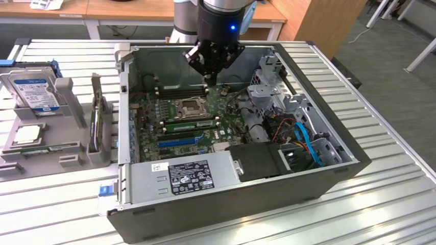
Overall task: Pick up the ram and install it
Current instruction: 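Press down the ram until it locks into place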
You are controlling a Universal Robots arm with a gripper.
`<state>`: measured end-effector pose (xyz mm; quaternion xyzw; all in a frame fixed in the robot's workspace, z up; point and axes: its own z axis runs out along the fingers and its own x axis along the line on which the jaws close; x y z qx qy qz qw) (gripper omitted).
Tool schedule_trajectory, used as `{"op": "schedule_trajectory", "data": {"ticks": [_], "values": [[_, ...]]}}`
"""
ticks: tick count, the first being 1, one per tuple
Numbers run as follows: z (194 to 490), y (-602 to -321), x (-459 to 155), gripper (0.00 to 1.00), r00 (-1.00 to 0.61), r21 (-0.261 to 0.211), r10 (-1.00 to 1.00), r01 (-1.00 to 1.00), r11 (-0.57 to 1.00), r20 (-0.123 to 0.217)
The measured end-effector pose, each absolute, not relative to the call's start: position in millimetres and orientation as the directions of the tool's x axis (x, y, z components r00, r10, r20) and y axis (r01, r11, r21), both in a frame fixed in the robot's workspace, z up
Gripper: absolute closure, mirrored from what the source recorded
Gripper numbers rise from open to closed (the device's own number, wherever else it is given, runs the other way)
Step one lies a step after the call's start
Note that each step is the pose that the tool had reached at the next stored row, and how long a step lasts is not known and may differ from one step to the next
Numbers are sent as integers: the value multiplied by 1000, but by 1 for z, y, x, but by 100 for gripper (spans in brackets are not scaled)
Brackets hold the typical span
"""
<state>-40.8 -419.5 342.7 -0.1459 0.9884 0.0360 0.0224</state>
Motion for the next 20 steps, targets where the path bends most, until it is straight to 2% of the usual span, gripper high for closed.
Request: {"op": "schedule_trajectory", "data": {"ticks": [4,10,20], "values": [[343,-419,-41,90,-957,68,-286,-288,955,-42],[343,-419,-41,90,-959,81,-282,-281,956,2],[343,-419,-41,90,-963,82,-271,-269,960,4]]}}
